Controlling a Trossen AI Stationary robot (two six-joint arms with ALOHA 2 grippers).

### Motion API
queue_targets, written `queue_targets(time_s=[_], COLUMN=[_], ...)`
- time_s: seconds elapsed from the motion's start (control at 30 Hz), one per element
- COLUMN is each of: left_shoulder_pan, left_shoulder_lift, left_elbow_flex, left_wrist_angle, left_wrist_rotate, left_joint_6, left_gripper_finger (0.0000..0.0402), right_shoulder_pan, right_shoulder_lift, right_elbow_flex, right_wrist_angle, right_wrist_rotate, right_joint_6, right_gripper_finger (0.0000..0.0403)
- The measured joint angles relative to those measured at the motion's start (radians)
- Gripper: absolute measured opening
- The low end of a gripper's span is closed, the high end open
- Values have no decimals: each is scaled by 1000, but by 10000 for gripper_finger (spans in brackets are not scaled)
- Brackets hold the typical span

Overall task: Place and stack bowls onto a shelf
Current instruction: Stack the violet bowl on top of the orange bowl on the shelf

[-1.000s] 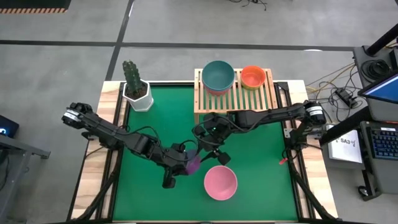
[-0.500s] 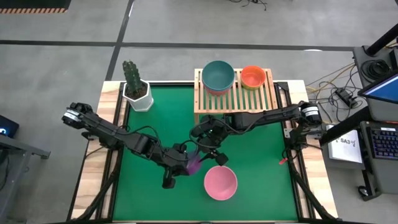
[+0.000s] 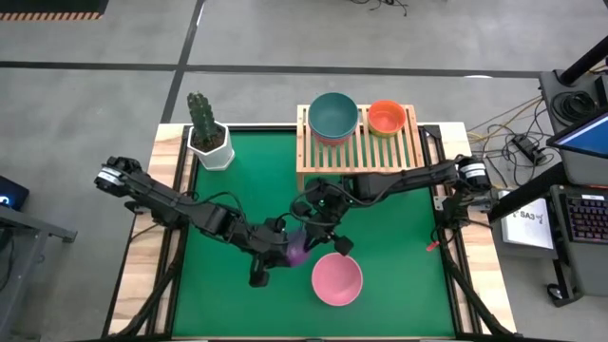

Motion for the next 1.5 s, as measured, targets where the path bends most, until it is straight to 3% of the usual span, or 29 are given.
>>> queue_targets(time_s=[0.47, 0.63, 0.8, 1.1, 1.3, 1.5], left_shoulder_pan=[1, 1, -1, 0, 2, 5], left_shoulder_lift=[-19, -59, -121, -231, -254, -251], left_elbow_flex=[6, 6, 6, 6, -8, -38], left_wrist_angle=[-22, -82, -158, -246, -120, 17], left_wrist_rotate=[-31, -38, -138, -441, -476, -436], left_joint_6=[10, 9, 40, 145, 351, 500], left_gripper_finger=[150, 182, 190, 189, 189, 189], right_shoulder_pan=[-1, -1, -1, -1, 2, 2], right_shoulder_lift=[2, 2, 0, -94, -252, -441], right_elbow_flex=[0, 0, 0, 0, 0, 0], right_wrist_angle=[-13, -43, -76, -252, -405, -581], right_wrist_rotate=[10, 21, 69, 207, 370, 607], right_joint_6=[8, 20, 22, 64, 159, 323], right_gripper_finger=[8, 8, 8, 8, 8, 8])
